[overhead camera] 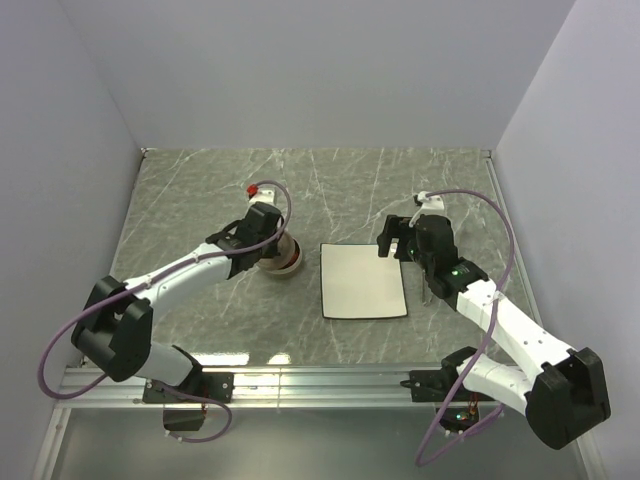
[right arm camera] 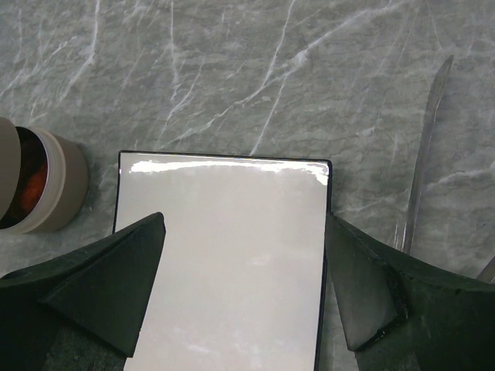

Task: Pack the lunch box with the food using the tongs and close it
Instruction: Put the lid back on the lunch box

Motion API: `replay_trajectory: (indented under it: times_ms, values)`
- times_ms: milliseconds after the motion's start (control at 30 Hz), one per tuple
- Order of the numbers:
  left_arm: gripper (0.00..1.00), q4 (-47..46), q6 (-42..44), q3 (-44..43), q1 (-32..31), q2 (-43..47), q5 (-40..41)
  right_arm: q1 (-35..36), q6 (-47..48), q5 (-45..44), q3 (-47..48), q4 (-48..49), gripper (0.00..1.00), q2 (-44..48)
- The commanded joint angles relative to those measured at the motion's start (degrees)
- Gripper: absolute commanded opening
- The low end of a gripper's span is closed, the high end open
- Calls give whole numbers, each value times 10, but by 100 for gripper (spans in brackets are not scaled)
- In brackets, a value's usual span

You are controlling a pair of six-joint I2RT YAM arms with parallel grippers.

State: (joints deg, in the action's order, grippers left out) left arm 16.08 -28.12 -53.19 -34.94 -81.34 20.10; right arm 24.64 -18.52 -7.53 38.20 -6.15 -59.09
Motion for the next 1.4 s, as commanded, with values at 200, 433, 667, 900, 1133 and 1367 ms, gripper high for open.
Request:
replay_trajectory:
  times_ms: [200, 433, 667, 900, 1133, 1367]
  values:
    - [0, -30, 18, -37, 1, -23, -48, 8, 8, -13, 19, 14, 91, -6]
    - [0, -26, 18, -44, 1, -38, -52, 12, 9, -18, 21, 11, 91, -11]
    - [0, -25, 16, -44, 0, -47, -54, 15, 9, -25, 24, 9, 90, -19]
    - [0, -36, 5, -15, 0, -29, -61, 17, 9, -28, 26, 7, 90, -24]
    - [0, -39, -6, 16, -1, -4, -51, 21, 9, -32, 28, 4, 90, -27]
    - [0, -34, -11, 20, -1, -3, -42, 24, 9, -34, 30, 0, 90, -29]
